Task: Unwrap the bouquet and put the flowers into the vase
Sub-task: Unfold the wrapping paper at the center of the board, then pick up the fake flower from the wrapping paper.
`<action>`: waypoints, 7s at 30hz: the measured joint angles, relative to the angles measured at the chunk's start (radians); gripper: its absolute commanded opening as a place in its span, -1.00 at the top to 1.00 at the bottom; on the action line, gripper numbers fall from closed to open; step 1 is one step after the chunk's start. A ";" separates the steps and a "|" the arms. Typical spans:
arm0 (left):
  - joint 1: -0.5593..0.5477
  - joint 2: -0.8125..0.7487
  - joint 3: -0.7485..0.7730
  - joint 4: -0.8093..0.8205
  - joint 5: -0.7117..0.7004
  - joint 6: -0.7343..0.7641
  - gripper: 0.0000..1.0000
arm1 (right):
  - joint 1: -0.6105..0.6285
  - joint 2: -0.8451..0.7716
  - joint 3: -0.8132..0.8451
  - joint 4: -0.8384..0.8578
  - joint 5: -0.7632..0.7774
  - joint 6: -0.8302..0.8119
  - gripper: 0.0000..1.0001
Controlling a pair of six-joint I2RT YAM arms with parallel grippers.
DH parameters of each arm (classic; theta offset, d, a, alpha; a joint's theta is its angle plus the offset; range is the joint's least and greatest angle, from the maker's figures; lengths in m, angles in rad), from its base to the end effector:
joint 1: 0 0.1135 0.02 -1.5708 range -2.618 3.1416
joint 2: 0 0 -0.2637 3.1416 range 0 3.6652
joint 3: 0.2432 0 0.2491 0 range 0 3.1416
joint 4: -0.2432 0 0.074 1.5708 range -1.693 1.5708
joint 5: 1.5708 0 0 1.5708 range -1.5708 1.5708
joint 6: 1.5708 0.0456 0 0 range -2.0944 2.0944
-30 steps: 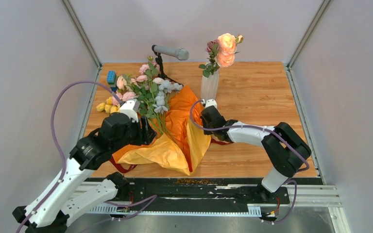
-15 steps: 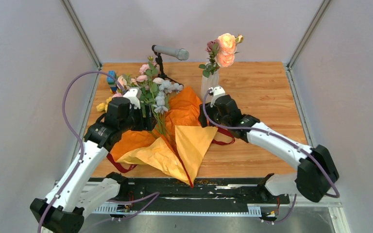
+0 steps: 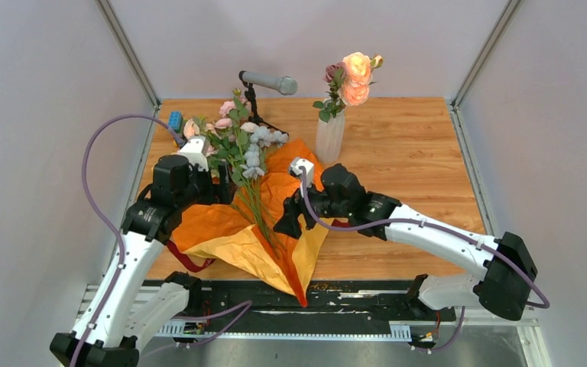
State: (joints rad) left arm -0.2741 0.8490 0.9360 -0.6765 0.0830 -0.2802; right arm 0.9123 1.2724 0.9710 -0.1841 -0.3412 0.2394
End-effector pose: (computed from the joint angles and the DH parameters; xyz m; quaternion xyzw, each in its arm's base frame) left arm 0.1729 -0.0526 0.3258 0.0169 0.8813 -0.1640 0.4428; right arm 0.1682 0.2423 0.2965 -0.3614 0.7677 0.3991 0.3477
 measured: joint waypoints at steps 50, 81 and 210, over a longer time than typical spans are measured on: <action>0.002 -0.285 -0.322 0.007 0.185 -0.239 -1.00 | 0.396 0.386 0.163 -0.243 0.535 0.117 -0.49; -0.117 -0.244 -0.509 0.067 0.262 -0.399 -0.96 | 0.045 -0.177 -0.415 -0.402 0.579 0.420 -0.89; 0.154 0.060 -0.008 0.262 0.021 0.073 -1.00 | -0.031 0.994 0.726 -0.058 0.560 0.203 1.00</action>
State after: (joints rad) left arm -0.1204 0.9092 0.9279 -0.4145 0.1040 -0.2070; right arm 0.8810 2.2665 1.6970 -0.2424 0.2188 0.4419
